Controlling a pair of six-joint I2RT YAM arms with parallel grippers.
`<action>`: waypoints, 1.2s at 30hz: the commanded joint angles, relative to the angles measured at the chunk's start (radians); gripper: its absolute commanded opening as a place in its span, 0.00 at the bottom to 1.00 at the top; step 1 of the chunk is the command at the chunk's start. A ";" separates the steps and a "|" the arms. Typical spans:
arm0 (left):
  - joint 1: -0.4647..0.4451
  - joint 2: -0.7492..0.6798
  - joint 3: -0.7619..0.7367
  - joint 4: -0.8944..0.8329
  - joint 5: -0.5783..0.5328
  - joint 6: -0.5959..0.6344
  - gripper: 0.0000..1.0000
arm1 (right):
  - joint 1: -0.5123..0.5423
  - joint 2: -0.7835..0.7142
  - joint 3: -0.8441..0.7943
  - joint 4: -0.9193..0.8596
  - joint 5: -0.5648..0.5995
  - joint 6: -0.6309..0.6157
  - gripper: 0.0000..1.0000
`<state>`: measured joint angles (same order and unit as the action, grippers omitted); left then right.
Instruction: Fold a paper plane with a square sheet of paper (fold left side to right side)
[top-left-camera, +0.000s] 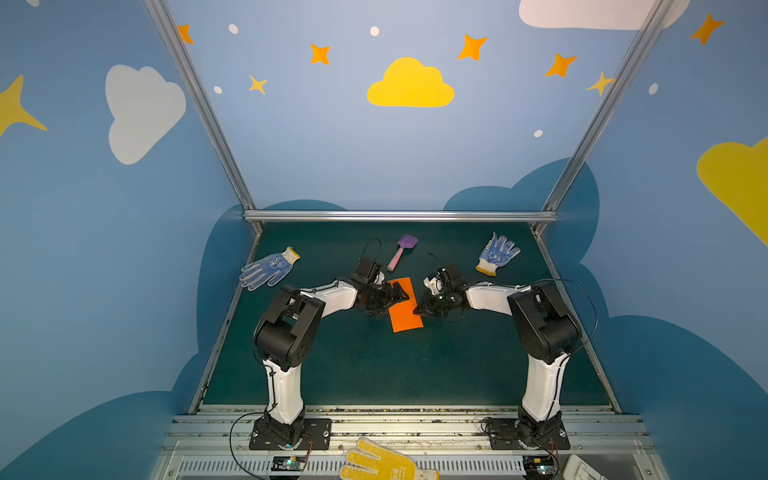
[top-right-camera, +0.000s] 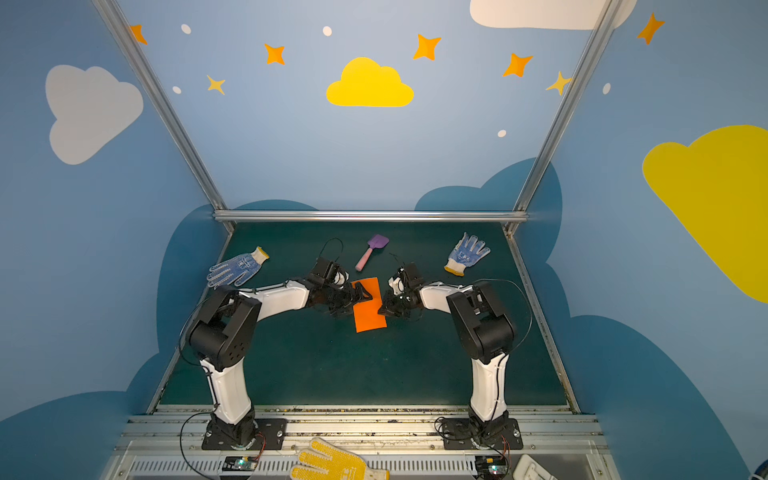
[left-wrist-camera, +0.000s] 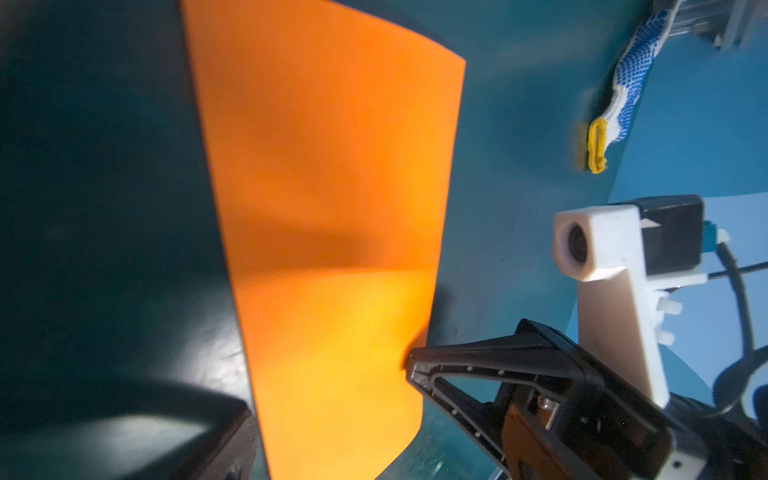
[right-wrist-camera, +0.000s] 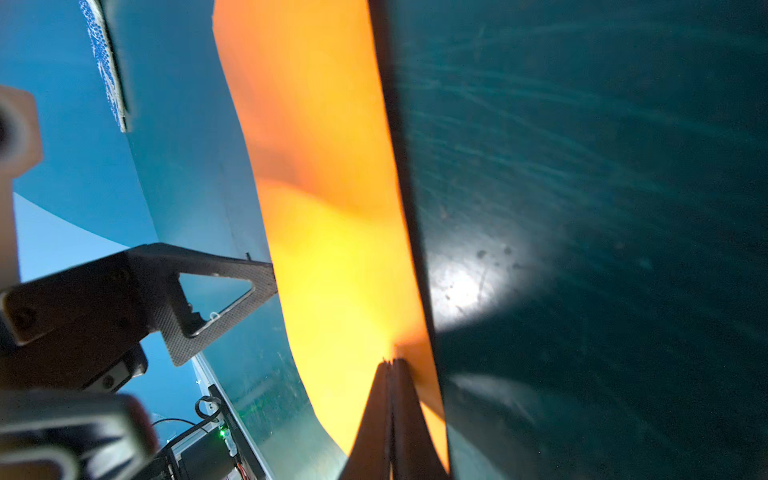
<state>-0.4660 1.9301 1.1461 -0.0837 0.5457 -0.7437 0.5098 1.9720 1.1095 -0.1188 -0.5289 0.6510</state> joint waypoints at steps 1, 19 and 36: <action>-0.011 0.070 -0.008 -0.001 -0.019 0.016 0.93 | -0.004 0.019 -0.036 -0.051 0.058 -0.002 0.00; 0.026 0.063 -0.019 0.297 0.129 0.013 0.93 | -0.023 0.019 -0.053 -0.064 0.066 -0.023 0.00; 0.067 0.045 -0.141 0.279 0.181 0.077 0.38 | -0.029 -0.009 -0.054 -0.070 0.053 -0.022 0.00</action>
<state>-0.4034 1.9827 1.0195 0.2085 0.7189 -0.6872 0.4938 1.9686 1.0931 -0.0944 -0.5465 0.6460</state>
